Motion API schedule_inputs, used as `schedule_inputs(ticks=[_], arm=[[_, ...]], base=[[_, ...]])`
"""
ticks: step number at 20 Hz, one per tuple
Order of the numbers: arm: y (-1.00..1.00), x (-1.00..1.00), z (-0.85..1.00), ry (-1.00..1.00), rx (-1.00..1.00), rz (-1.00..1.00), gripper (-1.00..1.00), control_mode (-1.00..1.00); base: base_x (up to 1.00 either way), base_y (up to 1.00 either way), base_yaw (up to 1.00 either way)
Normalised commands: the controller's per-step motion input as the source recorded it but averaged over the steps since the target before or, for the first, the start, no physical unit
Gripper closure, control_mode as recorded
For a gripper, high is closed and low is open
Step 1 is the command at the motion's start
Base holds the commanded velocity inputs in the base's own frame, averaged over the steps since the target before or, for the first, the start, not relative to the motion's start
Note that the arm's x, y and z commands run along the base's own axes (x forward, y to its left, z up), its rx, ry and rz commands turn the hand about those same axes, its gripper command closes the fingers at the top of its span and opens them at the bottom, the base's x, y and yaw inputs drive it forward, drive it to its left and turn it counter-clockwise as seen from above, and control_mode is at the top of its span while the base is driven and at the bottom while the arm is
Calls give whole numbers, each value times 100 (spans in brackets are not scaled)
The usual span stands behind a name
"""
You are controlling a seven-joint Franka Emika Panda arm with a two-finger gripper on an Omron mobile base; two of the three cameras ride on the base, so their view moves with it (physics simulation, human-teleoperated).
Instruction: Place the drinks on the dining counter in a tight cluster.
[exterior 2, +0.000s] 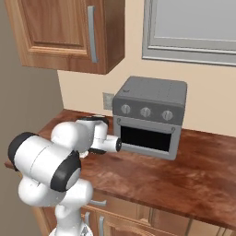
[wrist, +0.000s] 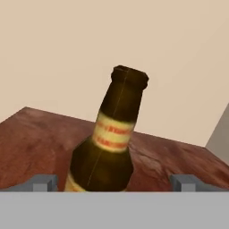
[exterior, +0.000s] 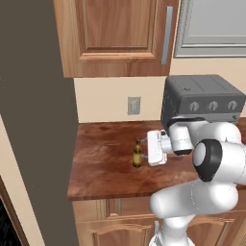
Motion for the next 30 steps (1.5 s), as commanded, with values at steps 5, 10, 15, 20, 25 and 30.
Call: schedule_inputs(ticks=[5,10,15,20,25,30], arm=[[10,0,0,4,0,0,-100,-100],[7,0,0,4,0,0,-100,-100],[13,0,-3,2,0,0,-100,-100],[20,0,-5,0,0,0,-100,-100],[11,2,-5,0,0,0,100,-100],[4,0,0,0,0,-1,100,-100]], base=[[0,0,0],[0,0,0],[0,0,0],[0,0,0],[0,0,0],[0,0,0]])
